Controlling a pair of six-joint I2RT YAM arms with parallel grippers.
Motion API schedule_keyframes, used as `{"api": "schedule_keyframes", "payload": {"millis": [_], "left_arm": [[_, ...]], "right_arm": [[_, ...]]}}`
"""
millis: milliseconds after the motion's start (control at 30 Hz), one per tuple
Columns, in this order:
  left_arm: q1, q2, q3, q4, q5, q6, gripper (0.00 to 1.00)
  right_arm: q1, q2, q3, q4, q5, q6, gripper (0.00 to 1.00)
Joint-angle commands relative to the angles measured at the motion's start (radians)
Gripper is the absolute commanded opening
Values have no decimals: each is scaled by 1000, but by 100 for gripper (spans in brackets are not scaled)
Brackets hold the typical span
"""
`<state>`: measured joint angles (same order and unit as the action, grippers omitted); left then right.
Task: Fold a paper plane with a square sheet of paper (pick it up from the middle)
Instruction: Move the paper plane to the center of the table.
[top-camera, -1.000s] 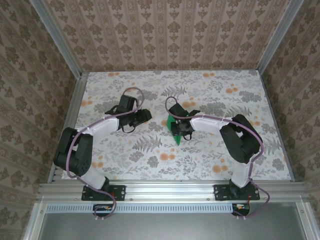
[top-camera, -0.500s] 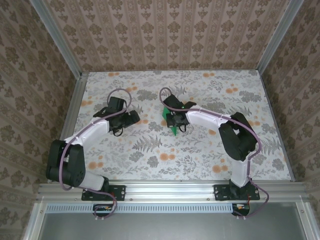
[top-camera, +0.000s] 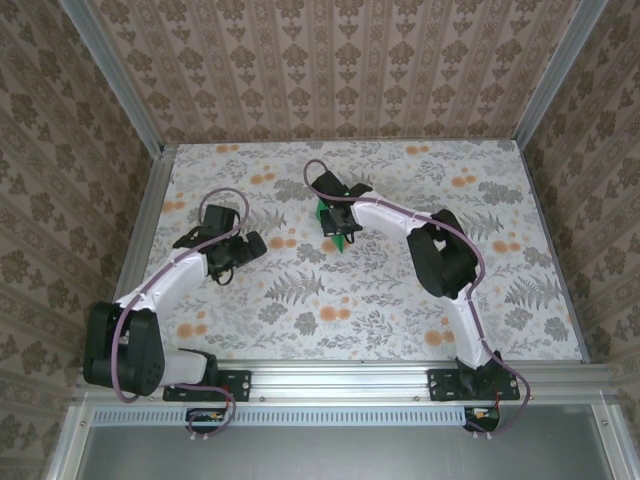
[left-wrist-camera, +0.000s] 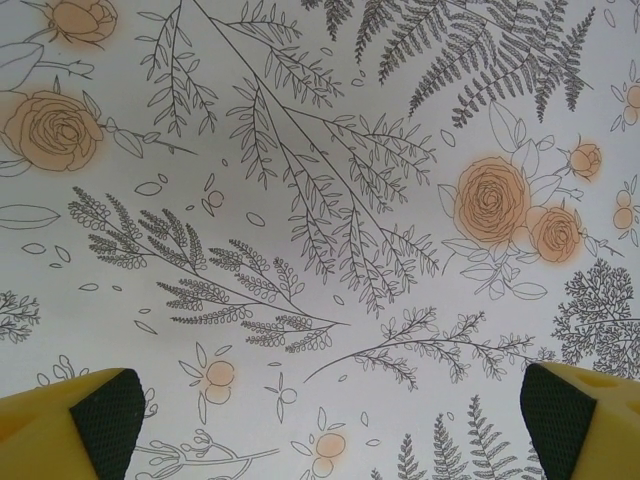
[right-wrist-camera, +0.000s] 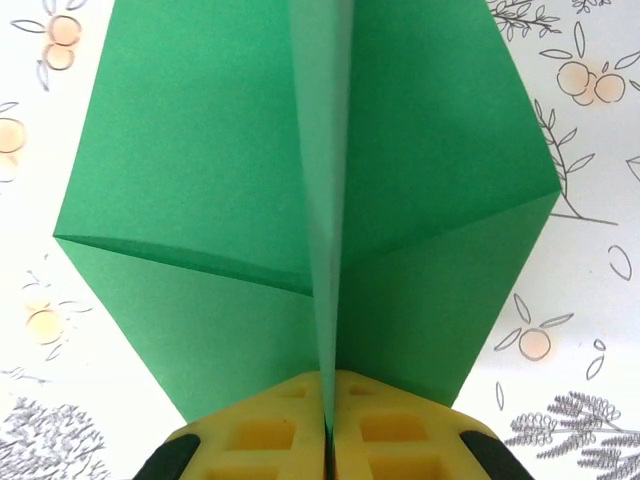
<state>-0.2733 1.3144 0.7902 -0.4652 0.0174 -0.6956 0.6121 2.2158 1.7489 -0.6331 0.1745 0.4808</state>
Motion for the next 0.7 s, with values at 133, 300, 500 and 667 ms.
{"api": "schedule_keyframes", "payload": {"millis": [133,300,500,667], "left_arm": [[8,-9,-10,-23,-9,25,100],[9,-6,-1,-25,-7,27,100],[9,-4,11,-40,-7,34,100],[13,-16,45,-72,-23,43,100]], "right_arm": [[-14,71,59,-54,28,-28,11],[-15,83,71,-59,20,-28,18],[-14,63,90,-81,20,-28,23],[-14,-39,115,-122,0,-40,29]]}}
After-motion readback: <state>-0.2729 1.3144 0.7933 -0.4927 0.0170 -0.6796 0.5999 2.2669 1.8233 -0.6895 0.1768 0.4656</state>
